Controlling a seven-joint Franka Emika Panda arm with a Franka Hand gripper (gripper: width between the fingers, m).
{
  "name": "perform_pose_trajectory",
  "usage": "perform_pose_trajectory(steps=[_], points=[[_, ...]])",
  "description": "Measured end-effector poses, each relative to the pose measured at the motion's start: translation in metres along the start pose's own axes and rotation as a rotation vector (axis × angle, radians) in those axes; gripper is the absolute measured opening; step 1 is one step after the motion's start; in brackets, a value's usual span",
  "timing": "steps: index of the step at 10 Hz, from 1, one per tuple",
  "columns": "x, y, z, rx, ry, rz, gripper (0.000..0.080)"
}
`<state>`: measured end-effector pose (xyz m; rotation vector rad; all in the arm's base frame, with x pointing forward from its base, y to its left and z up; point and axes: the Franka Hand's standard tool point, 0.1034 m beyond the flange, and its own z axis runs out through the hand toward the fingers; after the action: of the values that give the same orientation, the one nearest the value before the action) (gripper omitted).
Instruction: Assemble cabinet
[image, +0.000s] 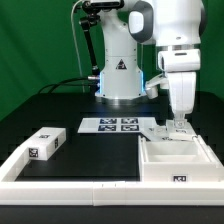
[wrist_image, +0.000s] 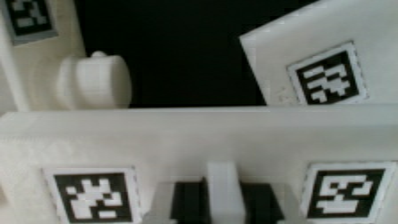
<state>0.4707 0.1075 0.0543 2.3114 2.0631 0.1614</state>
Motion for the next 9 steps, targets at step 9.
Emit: perform_pose_trajectory(steps=[9], points=[[0.0032,0.0027,0.0019,0.007,-0.005,0.04,0.0071]])
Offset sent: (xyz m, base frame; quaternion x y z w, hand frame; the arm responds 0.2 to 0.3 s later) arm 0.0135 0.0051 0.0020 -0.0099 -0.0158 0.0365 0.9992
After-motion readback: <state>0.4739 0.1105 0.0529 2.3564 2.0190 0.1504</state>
